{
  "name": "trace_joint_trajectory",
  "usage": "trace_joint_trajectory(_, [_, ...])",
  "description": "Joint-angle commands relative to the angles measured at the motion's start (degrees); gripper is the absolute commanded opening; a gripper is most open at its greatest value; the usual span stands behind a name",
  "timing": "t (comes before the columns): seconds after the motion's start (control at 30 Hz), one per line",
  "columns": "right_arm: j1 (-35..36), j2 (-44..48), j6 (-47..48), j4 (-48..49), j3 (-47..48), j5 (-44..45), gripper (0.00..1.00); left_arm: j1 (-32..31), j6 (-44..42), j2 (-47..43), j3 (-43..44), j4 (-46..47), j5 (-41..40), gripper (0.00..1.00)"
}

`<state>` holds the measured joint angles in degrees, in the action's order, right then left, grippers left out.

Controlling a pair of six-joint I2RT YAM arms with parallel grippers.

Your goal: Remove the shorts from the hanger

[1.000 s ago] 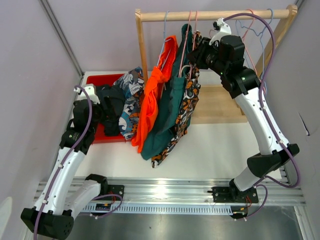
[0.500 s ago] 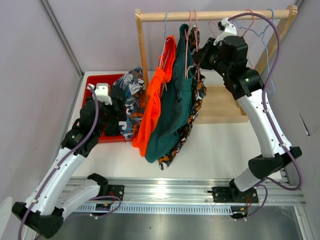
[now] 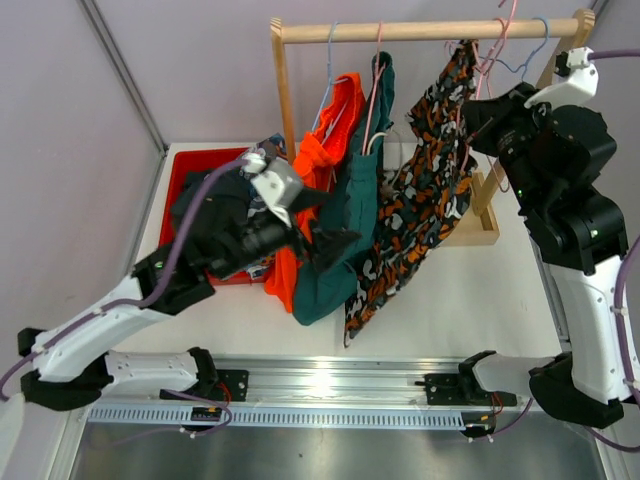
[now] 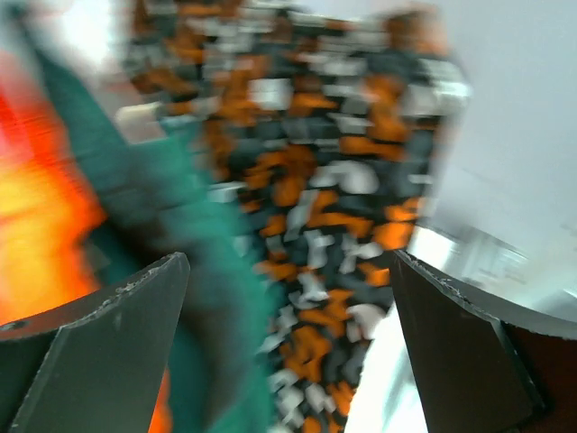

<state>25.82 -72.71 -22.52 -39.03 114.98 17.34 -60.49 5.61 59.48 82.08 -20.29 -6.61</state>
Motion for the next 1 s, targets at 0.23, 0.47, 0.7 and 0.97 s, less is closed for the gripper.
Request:
trace_joint_trajectory(0.23, [0.98, 4.24, -4.72, 2.20, -3.88, 1.91, 0.00, -10.70, 0.37, 15.13, -1.32, 19.84, 15.22, 0.99])
trace_joint_trajectory(0.47, [1.42, 5.12, -5.51, 1.50, -4.32, 1.47, 0.00, -12.81, 0.46, 23.56, 2.46, 22.67, 14.09, 0.99])
trace_joint_trajectory(0.7, [1.42, 6.96, -7.18, 1.76, -6.34, 1.20, 0.00, -12.81, -0.77, 33.49, 8.34, 24.25, 8.12, 0.79])
trace_joint_trajectory(0.97, [1.33, 6.35, -4.99, 1.32, -4.86, 1.90, 0.00, -15.70, 1.16, 31.07, 1.69, 25.04, 1.17, 0.00])
